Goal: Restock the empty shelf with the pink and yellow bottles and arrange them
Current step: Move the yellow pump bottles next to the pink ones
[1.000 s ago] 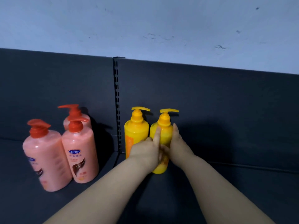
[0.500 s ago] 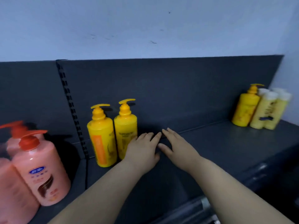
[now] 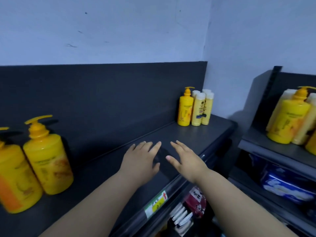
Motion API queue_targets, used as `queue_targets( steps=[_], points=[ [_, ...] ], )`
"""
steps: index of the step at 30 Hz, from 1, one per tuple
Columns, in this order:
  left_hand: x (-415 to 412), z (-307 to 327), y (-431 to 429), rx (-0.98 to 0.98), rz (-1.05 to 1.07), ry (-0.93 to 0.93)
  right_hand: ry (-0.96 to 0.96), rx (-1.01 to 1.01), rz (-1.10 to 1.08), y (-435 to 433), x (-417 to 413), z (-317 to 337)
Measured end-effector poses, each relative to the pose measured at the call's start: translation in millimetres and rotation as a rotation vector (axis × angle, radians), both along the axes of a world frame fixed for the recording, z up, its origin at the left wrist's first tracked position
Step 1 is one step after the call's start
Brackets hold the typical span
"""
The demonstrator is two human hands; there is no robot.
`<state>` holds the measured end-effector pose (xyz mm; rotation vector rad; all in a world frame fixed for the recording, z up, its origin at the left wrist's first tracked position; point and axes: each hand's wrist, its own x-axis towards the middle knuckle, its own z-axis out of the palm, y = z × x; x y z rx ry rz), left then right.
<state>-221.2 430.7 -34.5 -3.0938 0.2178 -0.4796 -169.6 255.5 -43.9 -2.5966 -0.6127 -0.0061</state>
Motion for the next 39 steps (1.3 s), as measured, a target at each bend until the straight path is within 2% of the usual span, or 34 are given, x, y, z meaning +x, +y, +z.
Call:
queue_targets(
  steps=[9, 16, 30, 39],
  points=[
    [77, 7, -126, -0.007, -0.042, -0.048, -0.077, 0.038, -0.013, -129, 64, 19],
    [112, -7, -201, -0.009, -0.035, -0.058, -0.056, 0.051, 0.026, -193, 96, 9],
    [167, -17, -198, 0.01, 0.083, -0.006, -0.011, 0.178, 0.084, -187, 160, -7],
    [228, 0, -168, -0.016, 0.086, -0.097, -0.07, 0.223, 0.082, -158, 232, 12]
  ],
)
